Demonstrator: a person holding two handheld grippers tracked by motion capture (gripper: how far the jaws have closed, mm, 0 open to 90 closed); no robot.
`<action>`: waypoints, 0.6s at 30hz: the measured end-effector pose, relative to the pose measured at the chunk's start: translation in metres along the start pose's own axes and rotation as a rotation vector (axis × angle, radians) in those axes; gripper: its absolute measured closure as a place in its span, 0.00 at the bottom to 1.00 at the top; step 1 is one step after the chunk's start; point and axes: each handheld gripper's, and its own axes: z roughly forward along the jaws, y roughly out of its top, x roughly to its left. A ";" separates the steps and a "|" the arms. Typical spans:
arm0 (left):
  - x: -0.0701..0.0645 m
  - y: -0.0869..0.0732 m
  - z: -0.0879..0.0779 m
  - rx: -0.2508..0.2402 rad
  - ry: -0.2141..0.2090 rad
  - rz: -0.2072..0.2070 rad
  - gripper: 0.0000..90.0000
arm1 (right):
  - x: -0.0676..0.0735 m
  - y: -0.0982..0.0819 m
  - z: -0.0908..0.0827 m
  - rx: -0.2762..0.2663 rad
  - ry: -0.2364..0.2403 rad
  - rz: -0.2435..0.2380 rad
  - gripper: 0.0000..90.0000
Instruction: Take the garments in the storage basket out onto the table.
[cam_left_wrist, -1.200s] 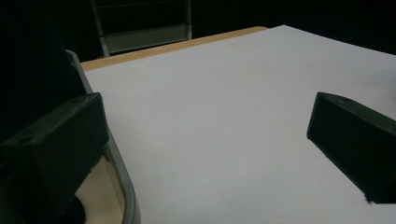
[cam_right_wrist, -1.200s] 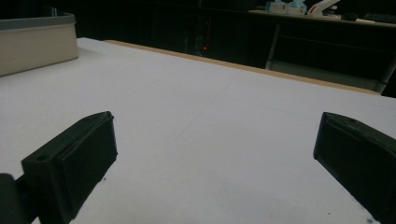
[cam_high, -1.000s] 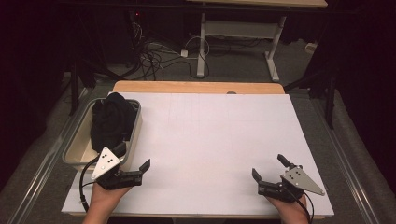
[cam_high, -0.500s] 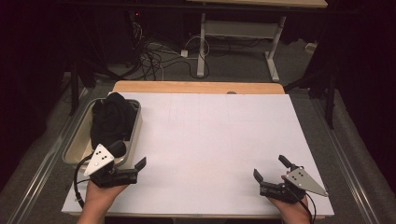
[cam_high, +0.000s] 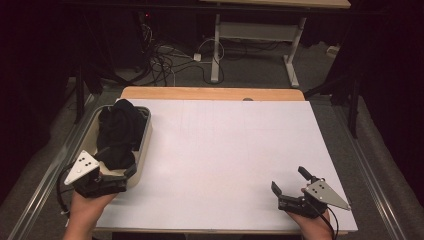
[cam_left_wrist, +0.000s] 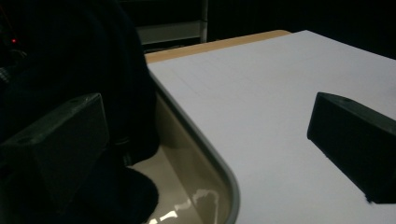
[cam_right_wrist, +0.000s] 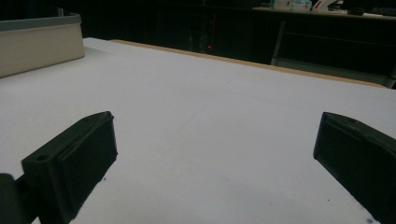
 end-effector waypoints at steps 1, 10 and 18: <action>0.008 -0.002 -0.004 0.006 -0.009 -0.020 0.00 | 0.000 0.000 0.000 0.002 0.000 0.001 0.00; 0.039 -0.010 -0.022 -0.006 0.062 -0.066 0.00 | 0.000 -0.001 0.000 0.006 -0.004 0.001 0.00; 0.067 -0.023 -0.039 -0.011 0.138 -0.105 0.00 | 0.001 -0.002 0.001 0.011 -0.004 -0.015 0.00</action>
